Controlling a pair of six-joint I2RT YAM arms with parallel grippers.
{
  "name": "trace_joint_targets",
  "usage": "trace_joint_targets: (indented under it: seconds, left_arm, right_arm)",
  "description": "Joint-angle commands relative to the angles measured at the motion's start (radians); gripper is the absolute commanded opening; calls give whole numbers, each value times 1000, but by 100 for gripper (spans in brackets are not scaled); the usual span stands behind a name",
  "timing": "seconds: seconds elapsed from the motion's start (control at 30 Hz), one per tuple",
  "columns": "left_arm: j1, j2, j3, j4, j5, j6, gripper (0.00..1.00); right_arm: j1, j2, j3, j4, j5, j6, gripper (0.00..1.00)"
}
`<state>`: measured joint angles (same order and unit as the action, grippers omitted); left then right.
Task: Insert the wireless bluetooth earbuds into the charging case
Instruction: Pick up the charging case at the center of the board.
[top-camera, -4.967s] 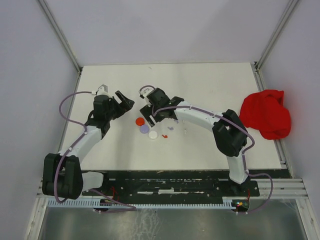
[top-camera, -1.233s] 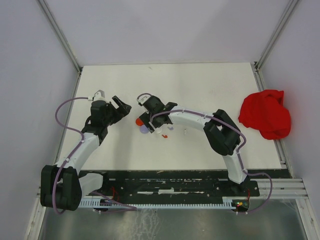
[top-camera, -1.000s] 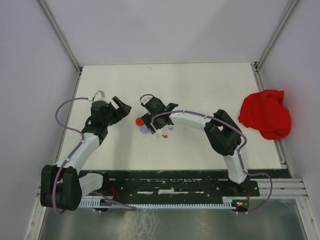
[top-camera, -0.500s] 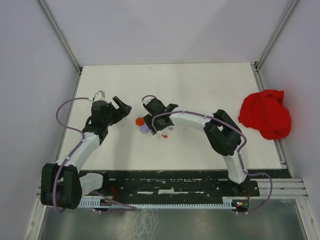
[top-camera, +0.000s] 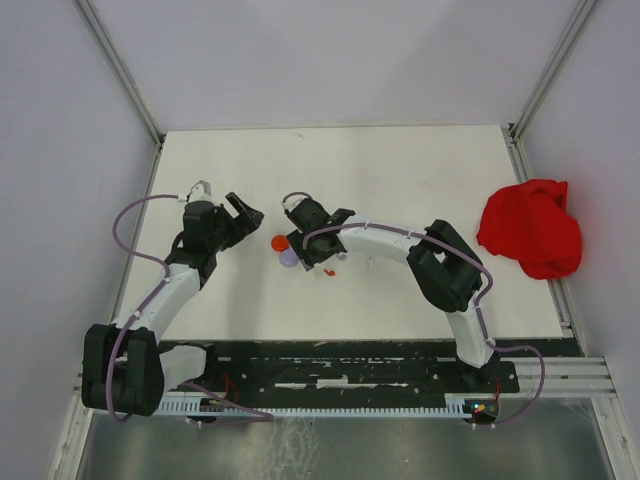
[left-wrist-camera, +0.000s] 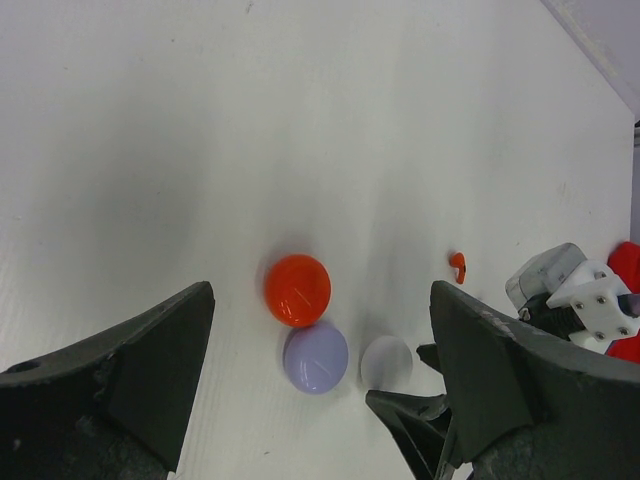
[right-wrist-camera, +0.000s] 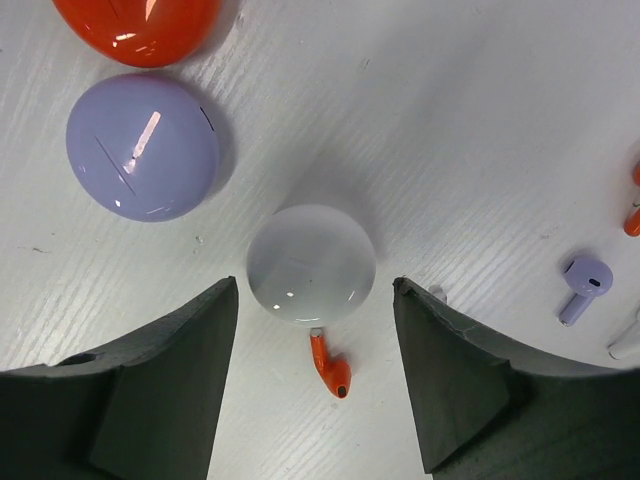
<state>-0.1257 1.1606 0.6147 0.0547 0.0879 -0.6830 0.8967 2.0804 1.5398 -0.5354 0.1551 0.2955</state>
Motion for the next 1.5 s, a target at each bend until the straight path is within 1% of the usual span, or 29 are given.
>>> trace_joint_targets:
  seconds: [0.0, 0.5, 0.87, 1.07, 1.13, 1.23, 1.47]
  left_arm:
    - [0, 2, 11, 45, 16, 19, 94]
    - [1, 6, 16, 45, 21, 16, 94]
    - [0, -1, 10, 47, 19, 14, 94]
    - [1, -7, 9, 47, 22, 12, 94]
    - [1, -10, 9, 46, 26, 13, 94]
    - [1, -15, 4, 68, 45, 9, 93]
    - [1, 27, 20, 121, 144, -10, 93]
  right_arm:
    - [7, 13, 9, 2, -6, 13, 71]
    - [9, 41, 19, -4, -10, 9, 68]
    - [8, 58, 25, -8, -9, 8, 64]
    - [8, 59, 30, -17, 21, -6, 53]
    - [8, 52, 32, -18, 35, -23, 51]
    - [7, 22, 11, 14, 49, -63, 47]
    - [-6, -86, -57, 136, 21, -177, 44]
